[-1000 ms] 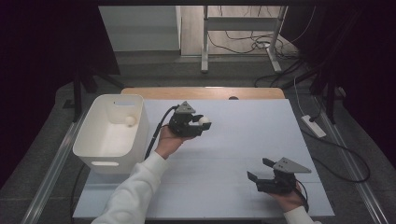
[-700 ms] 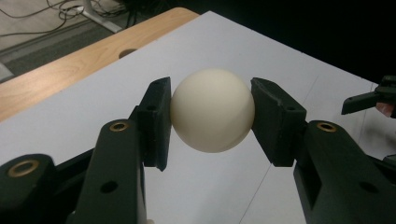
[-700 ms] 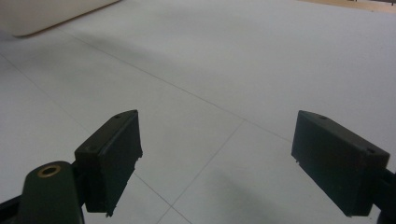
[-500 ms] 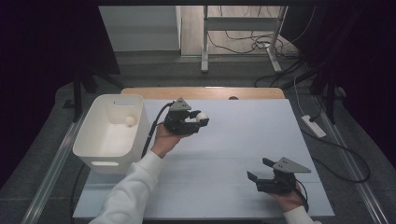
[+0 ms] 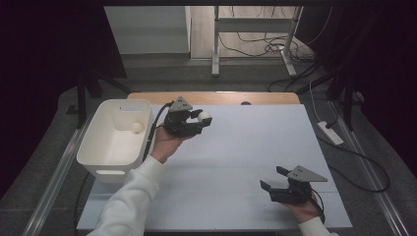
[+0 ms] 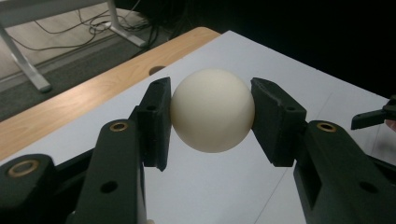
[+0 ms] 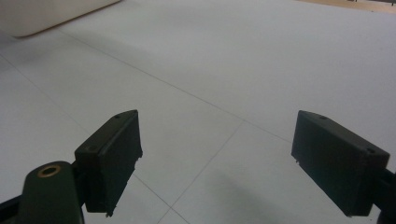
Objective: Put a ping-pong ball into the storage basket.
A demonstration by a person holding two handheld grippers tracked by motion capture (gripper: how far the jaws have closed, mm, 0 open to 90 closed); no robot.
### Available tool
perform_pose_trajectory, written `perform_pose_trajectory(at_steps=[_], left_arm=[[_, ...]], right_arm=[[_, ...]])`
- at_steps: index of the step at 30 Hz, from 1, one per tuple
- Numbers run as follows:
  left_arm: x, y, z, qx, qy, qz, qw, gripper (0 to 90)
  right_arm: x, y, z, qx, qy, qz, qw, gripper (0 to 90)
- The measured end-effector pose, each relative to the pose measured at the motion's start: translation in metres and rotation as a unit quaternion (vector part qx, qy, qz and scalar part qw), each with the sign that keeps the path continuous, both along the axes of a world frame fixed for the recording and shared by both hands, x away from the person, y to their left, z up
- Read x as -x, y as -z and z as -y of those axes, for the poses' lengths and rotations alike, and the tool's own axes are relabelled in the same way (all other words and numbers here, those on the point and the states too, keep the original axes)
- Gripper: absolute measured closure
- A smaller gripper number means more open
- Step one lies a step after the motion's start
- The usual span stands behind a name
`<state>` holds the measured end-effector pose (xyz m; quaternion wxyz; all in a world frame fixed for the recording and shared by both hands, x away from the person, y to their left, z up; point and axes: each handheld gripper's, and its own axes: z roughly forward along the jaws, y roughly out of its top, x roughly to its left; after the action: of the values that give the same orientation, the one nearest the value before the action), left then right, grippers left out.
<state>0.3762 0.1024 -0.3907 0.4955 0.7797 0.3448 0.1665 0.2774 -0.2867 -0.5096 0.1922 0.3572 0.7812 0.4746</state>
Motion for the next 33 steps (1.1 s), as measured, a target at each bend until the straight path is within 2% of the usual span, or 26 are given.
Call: perform_pose_trajectory(at_steps=[16,33], left_arm=[[0.004,-0.008,-0.027,-0.001,-0.035,0.007,0.9994,51.1],[0.008,-0.017,-0.044,0.005,-0.051,0.014,0.9986,51.1]], right_arm=[[-0.001,-0.001,0.0,-0.001,0.002,0.001,1.0,15.7],[-0.002,0.0,0.0,-0.003,0.004,0.0,1.0,15.7]])
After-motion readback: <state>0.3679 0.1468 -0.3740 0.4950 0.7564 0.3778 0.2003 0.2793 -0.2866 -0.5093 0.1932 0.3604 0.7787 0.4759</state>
